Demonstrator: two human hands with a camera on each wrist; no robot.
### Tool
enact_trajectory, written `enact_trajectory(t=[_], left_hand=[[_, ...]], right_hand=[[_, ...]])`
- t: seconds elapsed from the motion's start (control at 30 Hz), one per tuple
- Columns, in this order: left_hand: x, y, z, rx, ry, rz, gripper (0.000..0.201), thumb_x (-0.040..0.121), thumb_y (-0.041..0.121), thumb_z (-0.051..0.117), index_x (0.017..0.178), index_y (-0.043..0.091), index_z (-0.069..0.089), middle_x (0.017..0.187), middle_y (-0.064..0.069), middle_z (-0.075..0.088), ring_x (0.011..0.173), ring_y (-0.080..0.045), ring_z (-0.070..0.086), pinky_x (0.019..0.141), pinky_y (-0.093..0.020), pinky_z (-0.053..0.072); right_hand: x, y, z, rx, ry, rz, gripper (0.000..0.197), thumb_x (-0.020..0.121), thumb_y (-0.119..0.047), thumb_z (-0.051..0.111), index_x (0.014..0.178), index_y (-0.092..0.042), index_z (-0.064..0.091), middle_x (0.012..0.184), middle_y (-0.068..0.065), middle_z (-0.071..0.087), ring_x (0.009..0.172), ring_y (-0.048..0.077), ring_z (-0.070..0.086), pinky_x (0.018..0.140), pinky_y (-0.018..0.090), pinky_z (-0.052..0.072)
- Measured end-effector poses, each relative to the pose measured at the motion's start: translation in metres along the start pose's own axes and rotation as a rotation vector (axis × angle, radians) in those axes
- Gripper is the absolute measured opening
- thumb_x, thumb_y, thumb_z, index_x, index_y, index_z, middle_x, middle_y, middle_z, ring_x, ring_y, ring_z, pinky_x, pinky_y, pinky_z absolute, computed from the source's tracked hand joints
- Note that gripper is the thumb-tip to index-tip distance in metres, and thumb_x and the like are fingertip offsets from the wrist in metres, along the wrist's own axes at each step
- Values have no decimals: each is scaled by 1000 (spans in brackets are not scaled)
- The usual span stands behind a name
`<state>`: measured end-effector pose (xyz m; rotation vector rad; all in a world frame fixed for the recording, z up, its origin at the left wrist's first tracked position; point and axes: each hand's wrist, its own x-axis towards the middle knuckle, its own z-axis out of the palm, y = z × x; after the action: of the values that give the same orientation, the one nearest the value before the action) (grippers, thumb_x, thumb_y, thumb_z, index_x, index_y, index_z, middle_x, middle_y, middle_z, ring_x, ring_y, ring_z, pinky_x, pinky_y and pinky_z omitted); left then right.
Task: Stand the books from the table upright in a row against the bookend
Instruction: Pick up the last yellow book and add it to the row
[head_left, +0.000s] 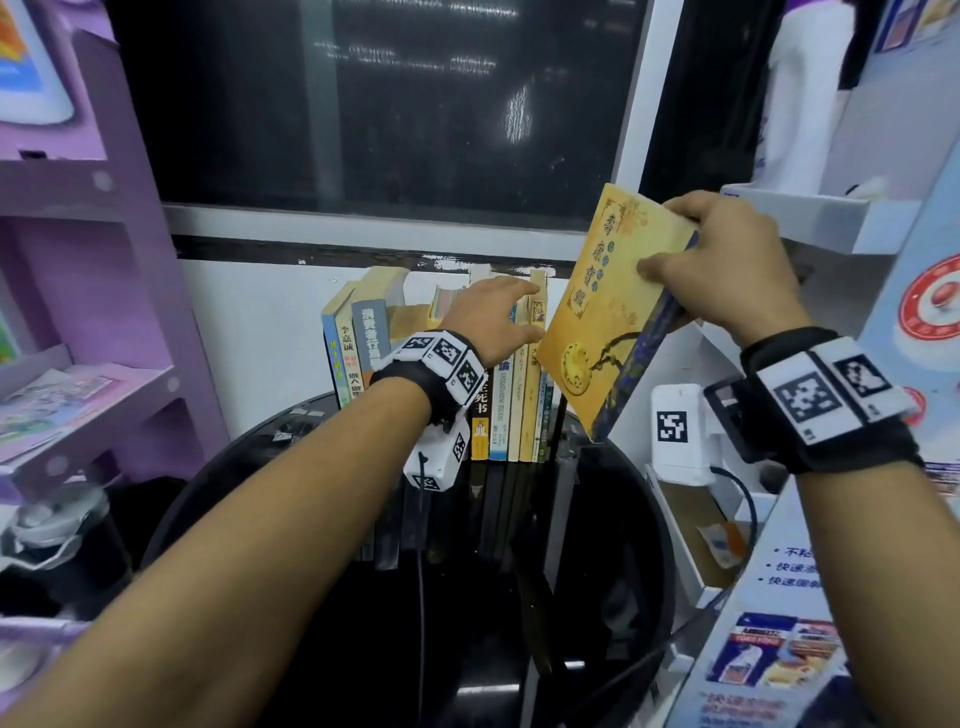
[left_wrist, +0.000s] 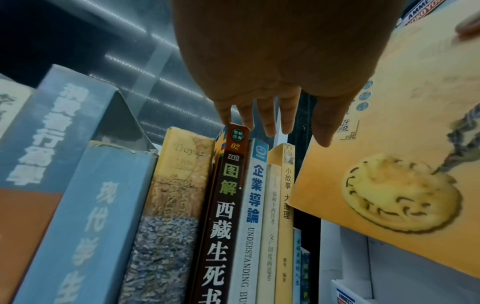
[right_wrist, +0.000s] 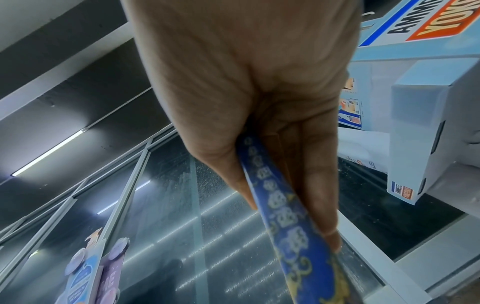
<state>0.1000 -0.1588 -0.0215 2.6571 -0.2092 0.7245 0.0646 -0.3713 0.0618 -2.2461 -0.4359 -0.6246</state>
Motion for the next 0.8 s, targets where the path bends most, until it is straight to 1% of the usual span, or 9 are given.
enact_trajectory(t=[0.13,0.23,0.3,0.37,0.47,0.53,0.67,0.73,0.8], left_hand=[[10,2,5,113,-30,69,59,88,42,61,142,25,43,148,1,44,137,-19,36,115,-41,26],[17,0,11,189,-58,107,58,87,46,59,141,29,44,146,5,45,136,-19,37,113,-45,27],[20,-2,15,219,-55,117,55,87,48,58,138,33,46,144,8,47,135,-17,38,112,-46,27],[22,-4,18,222,-19,112,49,85,48,60,131,34,51,139,9,52,131,-17,42,110,-44,30],[25,-7,21,207,20,102,43,82,49,65,121,35,54,130,10,57,125,-16,47,107,-41,31],[24,-10,23,204,27,99,43,80,50,66,119,35,52,129,12,58,125,-15,48,108,-41,28],[22,-15,25,192,57,99,41,80,49,65,117,37,52,128,15,58,121,-13,51,108,-40,26],[22,-15,25,188,60,97,42,80,49,66,118,38,52,128,15,58,121,-13,52,109,-40,27],[22,-16,24,188,58,99,43,81,47,65,120,38,52,130,15,57,122,-12,51,110,-41,27]], right_hand=[[8,3,-8,31,-2,23,35,84,-9,68,117,-17,61,102,7,68,68,22,69,49,35,59],[12,6,-16,42,0,37,35,84,-7,69,117,-18,60,100,7,67,65,20,68,44,29,57],[15,9,-19,38,-2,45,38,85,-8,69,120,-18,59,98,5,65,61,15,65,35,21,50],[17,12,-18,58,1,46,38,85,-8,70,120,-18,59,97,5,64,61,14,65,34,20,49],[22,15,-11,110,10,54,36,84,-7,70,115,-20,60,100,6,68,68,21,70,45,35,58],[27,17,-3,126,26,57,36,82,-7,70,114,-20,61,103,8,68,73,25,71,52,42,60],[37,20,15,69,79,38,40,78,-17,71,116,-26,61,107,2,69,87,26,69,66,43,61],[40,21,24,32,108,33,41,81,-16,69,121,-22,60,111,3,68,92,25,67,71,38,59],[44,23,32,3,141,26,41,83,-16,67,124,-18,59,116,6,66,102,27,63,79,39,57]])
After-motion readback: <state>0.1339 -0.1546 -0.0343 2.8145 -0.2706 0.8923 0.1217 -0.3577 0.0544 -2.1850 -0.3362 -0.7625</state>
